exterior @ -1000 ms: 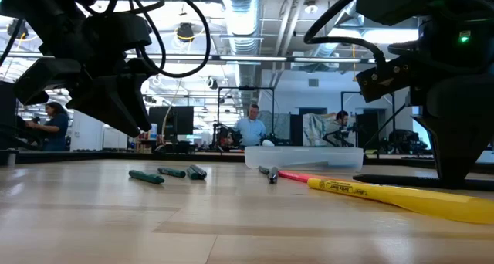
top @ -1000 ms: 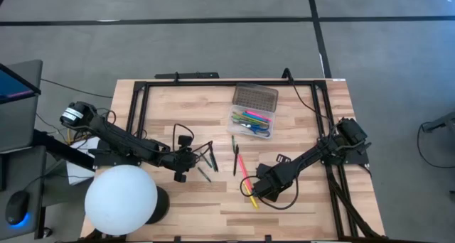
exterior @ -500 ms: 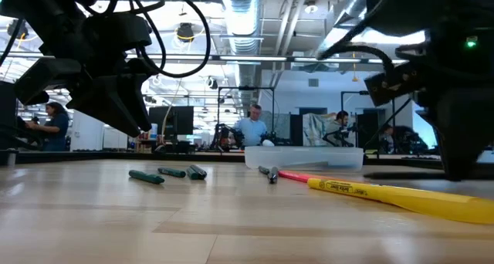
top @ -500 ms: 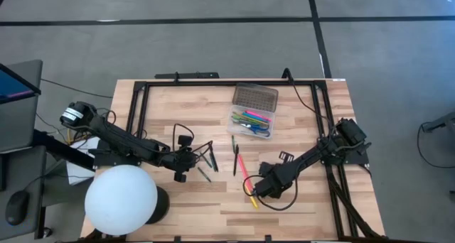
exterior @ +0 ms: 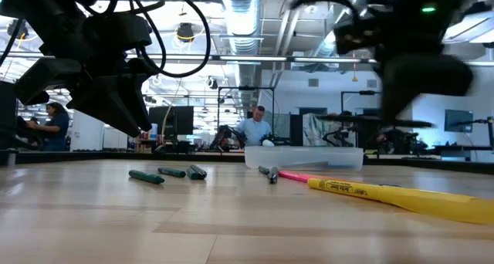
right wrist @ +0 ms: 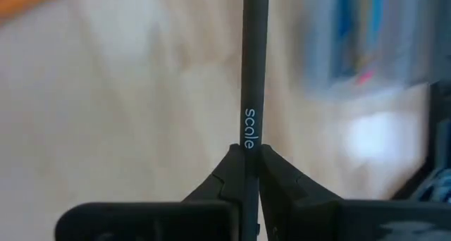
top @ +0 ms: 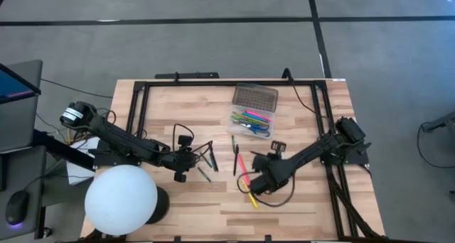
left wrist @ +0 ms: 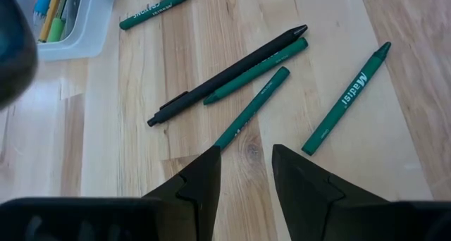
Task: Pick & place school supplies into a supply box
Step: Put the right black pen into the black supply box
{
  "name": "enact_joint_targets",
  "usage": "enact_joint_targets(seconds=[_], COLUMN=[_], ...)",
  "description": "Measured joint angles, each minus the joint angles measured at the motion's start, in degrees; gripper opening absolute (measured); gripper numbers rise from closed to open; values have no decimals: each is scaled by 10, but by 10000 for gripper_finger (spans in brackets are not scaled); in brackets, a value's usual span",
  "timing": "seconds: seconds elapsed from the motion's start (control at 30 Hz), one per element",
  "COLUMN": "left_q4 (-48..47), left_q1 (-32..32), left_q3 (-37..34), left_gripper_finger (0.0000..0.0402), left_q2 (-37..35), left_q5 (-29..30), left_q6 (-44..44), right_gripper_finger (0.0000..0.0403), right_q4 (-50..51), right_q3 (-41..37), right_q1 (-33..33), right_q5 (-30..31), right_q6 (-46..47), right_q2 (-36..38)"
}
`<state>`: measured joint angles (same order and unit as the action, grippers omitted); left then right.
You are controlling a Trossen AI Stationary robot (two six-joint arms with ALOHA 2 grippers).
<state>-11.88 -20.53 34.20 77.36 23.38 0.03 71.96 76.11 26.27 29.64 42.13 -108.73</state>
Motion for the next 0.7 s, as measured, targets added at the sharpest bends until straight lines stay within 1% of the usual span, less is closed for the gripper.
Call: enact_joint_targets(seconds=[0.13, 0.23, 0.37, 0.5, 0.7], left_q4=[2, 8, 11, 10, 9], left_q1=[0, 0, 0, 0, 0], left_q3=[0, 0, 0, 0, 0], left_gripper_finger=[124, 124, 124, 124, 124], left_q2=[0, 0, 0, 0, 0], left_q5=[0, 0, 0, 0, 0], left_q6=[2, 8, 10, 10, 10], right_gripper_finger=[11, 12, 13, 13, 17], right_q4=[-2, -17, -45, -81, -127], right_q3=[18, 22, 22, 22, 22], right_q1=[-51, -102, -178, -240, -306], right_q5=[53, 65, 64, 62, 4], right_q6=[-24, -49, -93, -126, -164], right_q2=[0, 1, 1, 1, -2])
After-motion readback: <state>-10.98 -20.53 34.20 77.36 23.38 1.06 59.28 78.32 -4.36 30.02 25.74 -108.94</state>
